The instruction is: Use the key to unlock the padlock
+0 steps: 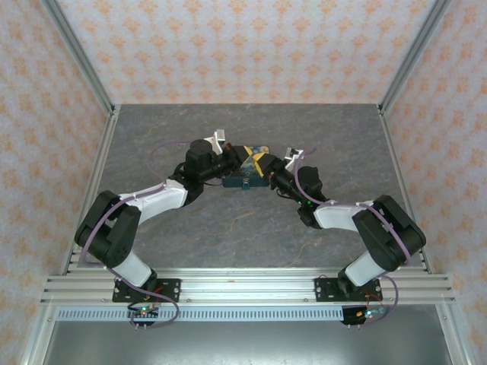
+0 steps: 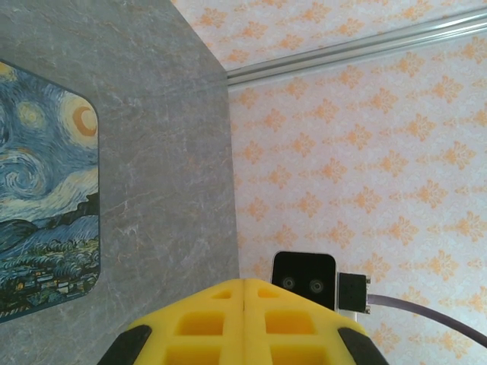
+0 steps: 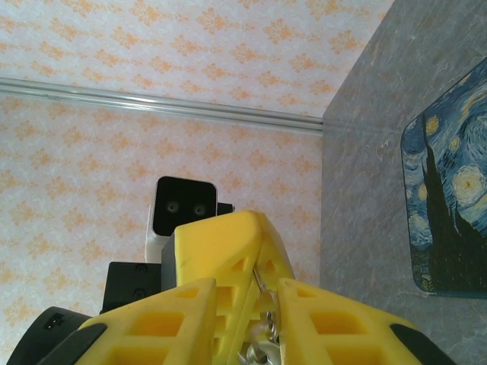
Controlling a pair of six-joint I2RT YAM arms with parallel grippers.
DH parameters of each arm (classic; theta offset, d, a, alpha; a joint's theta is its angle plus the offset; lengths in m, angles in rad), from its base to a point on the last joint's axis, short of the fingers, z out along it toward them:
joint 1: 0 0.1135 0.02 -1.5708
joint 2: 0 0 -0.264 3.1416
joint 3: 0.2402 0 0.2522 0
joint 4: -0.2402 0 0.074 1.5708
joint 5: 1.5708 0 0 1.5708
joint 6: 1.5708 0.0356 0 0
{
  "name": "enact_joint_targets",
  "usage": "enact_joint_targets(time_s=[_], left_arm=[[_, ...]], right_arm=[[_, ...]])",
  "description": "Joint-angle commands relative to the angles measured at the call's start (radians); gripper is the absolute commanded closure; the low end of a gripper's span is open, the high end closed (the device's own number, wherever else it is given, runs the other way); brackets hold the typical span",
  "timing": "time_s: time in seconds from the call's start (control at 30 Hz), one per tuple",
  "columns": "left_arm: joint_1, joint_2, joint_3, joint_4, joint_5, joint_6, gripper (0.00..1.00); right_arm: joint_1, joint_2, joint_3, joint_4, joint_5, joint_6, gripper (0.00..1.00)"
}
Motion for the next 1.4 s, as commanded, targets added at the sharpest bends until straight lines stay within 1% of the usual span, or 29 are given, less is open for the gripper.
enact_joint_targets(time_s=[0.0, 0.3, 0.37, 0.47, 0.57, 0.63, 0.67, 0.87, 0.9, 0.93, 0.97, 1.03, 1.1, 1.23, 1.37], left_arm=[[-0.009, -0.007, -0.001, 0.024, -0.03, -0.01, 1.0], [-0.011, -0.004, 0.0, 0.024, -0.035, -0.013, 1.0], [-0.011, -0.004, -0.003, 0.027, -0.035, -0.013, 1.0], [-0.012, -0.006, -0.006, 0.027, -0.035, -0.015, 1.0], [-0.013, -0.007, -0.011, 0.028, -0.036, -0.015, 1.0], [-0.014, -0.011, -0.014, 0.029, -0.037, -0.016, 1.0], [-0.014, -0.012, -0.015, 0.029, -0.037, -0.015, 1.0], [-0.014, -0.016, -0.024, 0.033, -0.036, -0.016, 1.0], [-0.014, -0.016, -0.026, 0.035, -0.037, -0.018, 1.0], [-0.014, -0.016, -0.028, 0.039, -0.037, -0.018, 1.0], [-0.016, -0.017, -0.028, 0.04, -0.037, -0.019, 1.0], [-0.018, -0.016, -0.029, 0.043, -0.038, -0.021, 1.0], [-0.019, -0.017, -0.031, 0.043, -0.04, -0.022, 1.0], [-0.02, -0.016, -0.03, 0.046, -0.043, -0.022, 1.0], [-0.02, -0.016, -0.03, 0.043, -0.048, -0.023, 1.0]], right_arm=[[0.0, 0.013, 0.028, 0.036, -0.028, -0.01, 0.73], [0.01, 0.037, 0.031, 0.047, -0.019, -0.004, 0.78], [0.01, 0.035, 0.028, 0.047, -0.013, -0.004, 0.8], [0.01, 0.033, 0.026, 0.046, -0.002, -0.005, 0.85], [0.011, 0.033, 0.026, 0.046, 0.009, -0.006, 0.92], [0.008, 0.035, 0.025, 0.046, 0.015, -0.006, 0.99], [0.008, 0.034, 0.026, 0.046, 0.017, -0.005, 1.0], [0.005, 0.032, 0.027, 0.047, 0.02, -0.004, 1.0], [0.004, 0.032, 0.029, 0.047, 0.02, -0.004, 0.99], [0.004, 0.033, 0.031, 0.046, 0.02, -0.003, 0.92], [0.005, 0.033, 0.035, 0.044, 0.019, -0.003, 0.83], [0.005, 0.038, 0.044, 0.043, 0.017, -0.001, 0.79], [0.004, 0.043, 0.054, 0.04, 0.011, 0.0, 0.78], [0.005, 0.051, 0.066, 0.039, 0.006, 0.003, 0.84], [0.005, 0.053, 0.059, 0.042, 0.003, 0.005, 0.86]])
